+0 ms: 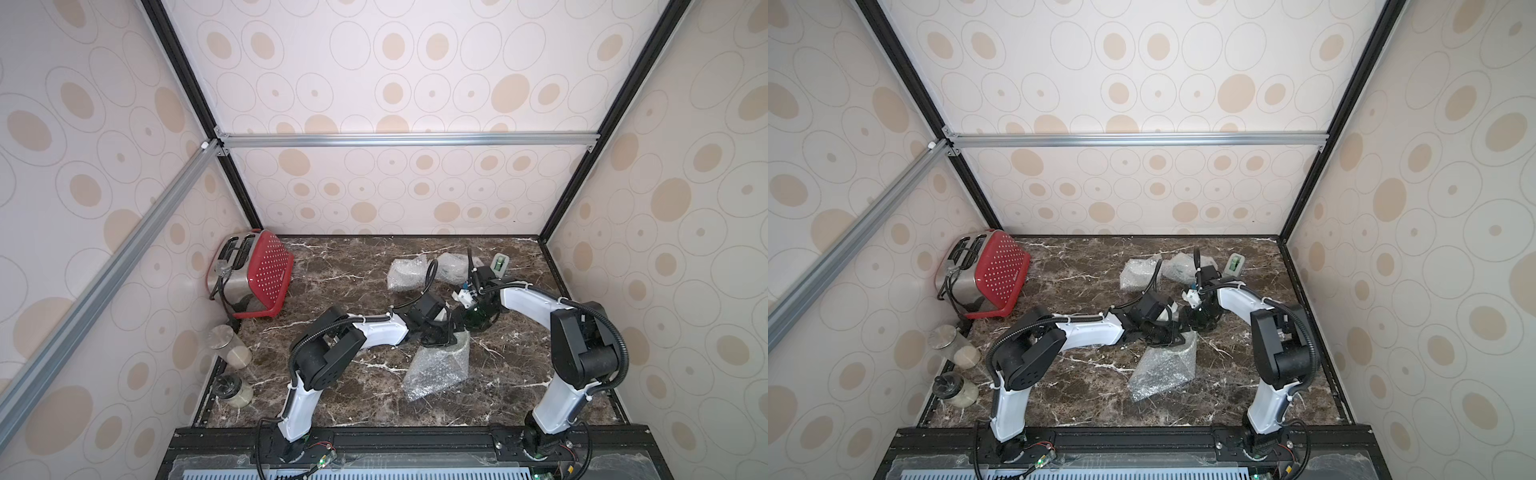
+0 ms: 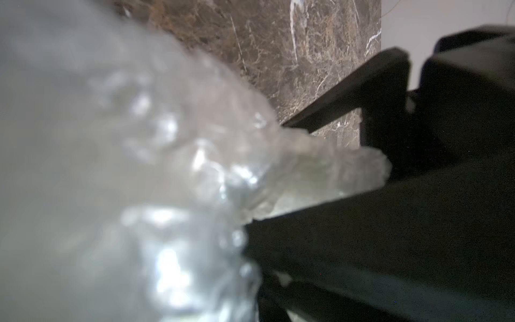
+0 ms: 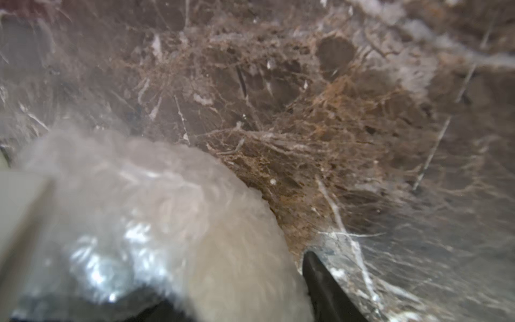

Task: Wrap bowls in bubble wrap
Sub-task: Wrap the bowl in bubble wrap.

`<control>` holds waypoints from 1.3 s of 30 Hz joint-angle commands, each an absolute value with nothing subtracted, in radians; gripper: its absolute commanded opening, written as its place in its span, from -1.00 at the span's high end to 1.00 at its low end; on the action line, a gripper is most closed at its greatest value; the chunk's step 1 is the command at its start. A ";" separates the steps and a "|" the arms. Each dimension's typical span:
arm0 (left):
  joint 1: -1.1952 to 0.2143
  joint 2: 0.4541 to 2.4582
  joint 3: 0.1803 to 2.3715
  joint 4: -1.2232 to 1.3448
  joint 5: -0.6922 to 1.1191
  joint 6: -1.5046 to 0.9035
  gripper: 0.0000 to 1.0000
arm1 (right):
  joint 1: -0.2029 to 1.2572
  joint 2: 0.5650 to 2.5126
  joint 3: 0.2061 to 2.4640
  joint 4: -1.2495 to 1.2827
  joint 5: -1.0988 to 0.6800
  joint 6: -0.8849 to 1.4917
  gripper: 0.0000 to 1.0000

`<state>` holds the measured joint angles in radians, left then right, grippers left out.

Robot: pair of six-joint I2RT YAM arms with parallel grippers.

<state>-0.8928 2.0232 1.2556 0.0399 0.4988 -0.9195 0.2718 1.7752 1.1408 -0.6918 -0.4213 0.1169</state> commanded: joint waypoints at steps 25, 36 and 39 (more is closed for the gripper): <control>-0.704 1.496 0.808 -0.074 0.287 -0.874 -0.13 | 0.254 1.700 1.084 -0.646 -0.304 0.188 0.66; -0.688 1.508 0.590 0.258 0.503 -0.887 -0.08 | 0.204 1.705 1.068 -0.629 -0.331 0.222 0.69; -0.687 1.528 0.567 0.292 0.521 -0.878 -0.06 | 0.204 1.709 1.073 -0.635 -0.330 0.220 0.69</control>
